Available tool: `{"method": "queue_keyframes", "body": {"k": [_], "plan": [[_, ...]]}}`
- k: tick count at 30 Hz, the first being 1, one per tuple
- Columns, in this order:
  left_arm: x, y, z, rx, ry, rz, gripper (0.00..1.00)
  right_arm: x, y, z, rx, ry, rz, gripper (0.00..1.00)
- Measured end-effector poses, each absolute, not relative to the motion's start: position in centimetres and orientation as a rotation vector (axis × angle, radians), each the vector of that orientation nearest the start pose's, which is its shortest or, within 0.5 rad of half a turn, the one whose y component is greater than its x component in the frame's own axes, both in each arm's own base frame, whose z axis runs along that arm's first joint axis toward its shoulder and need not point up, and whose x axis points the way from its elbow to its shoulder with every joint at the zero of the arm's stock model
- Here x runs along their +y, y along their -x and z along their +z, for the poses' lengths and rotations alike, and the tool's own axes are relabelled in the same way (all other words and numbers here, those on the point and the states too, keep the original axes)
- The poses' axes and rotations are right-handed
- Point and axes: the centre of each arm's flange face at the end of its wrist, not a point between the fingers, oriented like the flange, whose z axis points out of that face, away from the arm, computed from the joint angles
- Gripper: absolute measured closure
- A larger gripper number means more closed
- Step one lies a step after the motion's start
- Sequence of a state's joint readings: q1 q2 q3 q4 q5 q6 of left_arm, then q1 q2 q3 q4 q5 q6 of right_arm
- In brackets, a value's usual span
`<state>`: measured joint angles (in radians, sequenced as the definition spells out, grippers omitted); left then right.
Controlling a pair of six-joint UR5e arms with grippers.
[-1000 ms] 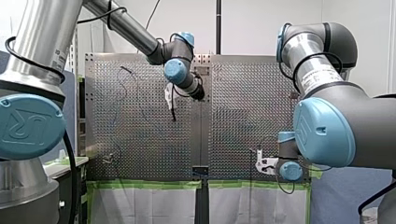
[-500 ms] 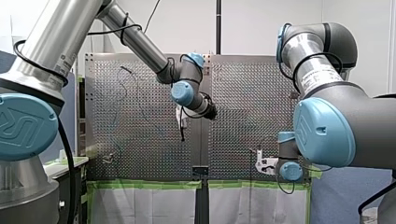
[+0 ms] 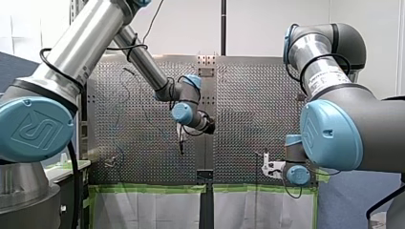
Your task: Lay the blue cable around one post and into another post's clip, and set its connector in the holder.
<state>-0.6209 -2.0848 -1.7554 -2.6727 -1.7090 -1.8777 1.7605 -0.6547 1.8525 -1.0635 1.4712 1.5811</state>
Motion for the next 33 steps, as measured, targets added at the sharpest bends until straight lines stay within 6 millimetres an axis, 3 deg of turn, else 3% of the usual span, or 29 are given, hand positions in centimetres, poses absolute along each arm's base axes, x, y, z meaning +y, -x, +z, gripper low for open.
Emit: {"method": "queue_keyframes", "body": {"k": [6, 11, 33], "plan": [[-41.2, -42.7, 12.7, 1.825, -0.170, -0.433, 0.01, -52.8, -24.7, -5.6, -1.162, -1.524, 1.353, 1.00], [-40.0, -42.8, 9.6, 1.849, -0.148, -0.397, 0.01, -52.7, -24.7, -5.6, -1.161, -1.527, 1.352, 1.00], [-41.4, -40.3, -0.2, 1.851, -0.261, -0.349, 0.01, -52.6, -24.9, -5.6, -1.159, -1.530, 1.354, 1.00]]}}
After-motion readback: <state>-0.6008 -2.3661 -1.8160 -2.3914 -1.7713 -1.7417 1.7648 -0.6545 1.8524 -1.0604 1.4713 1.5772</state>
